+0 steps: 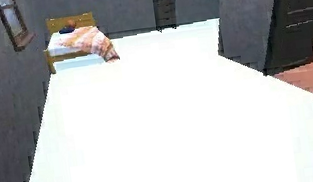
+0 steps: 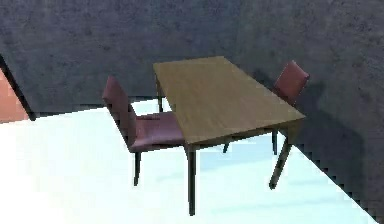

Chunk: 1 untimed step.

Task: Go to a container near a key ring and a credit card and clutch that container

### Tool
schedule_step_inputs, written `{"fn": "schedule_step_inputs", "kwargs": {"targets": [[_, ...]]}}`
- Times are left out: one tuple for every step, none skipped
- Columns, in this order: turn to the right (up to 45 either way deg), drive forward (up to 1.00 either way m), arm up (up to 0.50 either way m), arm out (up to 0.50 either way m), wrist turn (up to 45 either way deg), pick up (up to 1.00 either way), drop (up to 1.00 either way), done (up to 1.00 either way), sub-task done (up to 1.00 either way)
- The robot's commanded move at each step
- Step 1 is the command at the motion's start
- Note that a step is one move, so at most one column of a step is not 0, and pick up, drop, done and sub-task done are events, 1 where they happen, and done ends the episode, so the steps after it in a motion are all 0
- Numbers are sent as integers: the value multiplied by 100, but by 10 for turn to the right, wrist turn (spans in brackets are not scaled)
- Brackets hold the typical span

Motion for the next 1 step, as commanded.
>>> {"fn": "schedule_step_inputs", "kwargs": {"targets": [[450,0,0,0,0,0,0,0,0]]}}
